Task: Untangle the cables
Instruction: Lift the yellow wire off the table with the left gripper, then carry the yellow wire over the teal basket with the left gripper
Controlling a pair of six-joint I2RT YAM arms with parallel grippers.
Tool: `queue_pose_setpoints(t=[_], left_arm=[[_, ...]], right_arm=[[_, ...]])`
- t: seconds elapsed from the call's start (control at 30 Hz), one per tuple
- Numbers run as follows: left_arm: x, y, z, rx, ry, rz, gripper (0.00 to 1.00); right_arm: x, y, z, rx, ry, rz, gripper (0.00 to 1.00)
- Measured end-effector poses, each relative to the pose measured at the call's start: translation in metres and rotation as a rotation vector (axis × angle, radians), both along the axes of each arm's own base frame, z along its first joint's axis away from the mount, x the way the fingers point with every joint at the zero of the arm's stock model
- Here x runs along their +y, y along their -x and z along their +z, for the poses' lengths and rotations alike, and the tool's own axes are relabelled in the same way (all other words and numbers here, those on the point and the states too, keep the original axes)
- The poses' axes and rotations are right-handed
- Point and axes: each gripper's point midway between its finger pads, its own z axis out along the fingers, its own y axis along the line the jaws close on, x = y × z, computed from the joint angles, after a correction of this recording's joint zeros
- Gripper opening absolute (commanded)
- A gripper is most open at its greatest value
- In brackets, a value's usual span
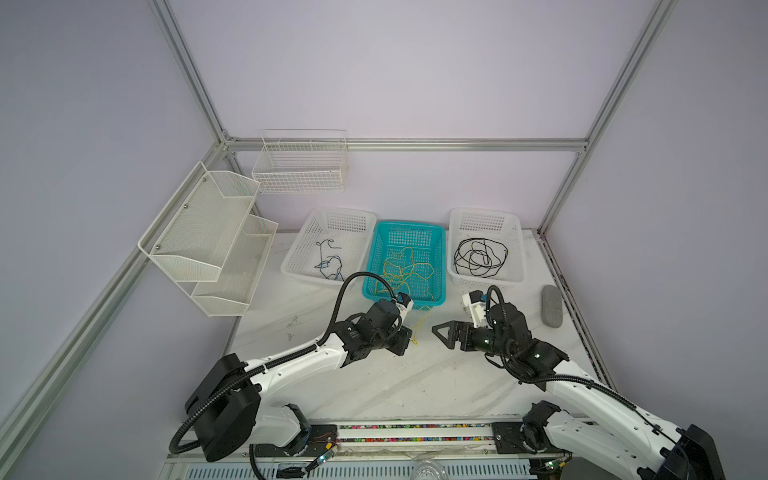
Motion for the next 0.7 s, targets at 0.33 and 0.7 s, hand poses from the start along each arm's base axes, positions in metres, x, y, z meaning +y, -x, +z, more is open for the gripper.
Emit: queue_pose_setpoints(t=[0.33,0.7], left_arm=[[0.012,-0.027,0.023,-0.113,-0.148,0.034,0.0],[-0.014,-0.061,0.059,-0.184,-0.151,-0.018,0.0]], right_arm=[[0.002,0.006,-0.005,0.013,-0.005,0.033,0.97],[0.003,0.007,-0.005,0.0,0.0,0.045,0.97]])
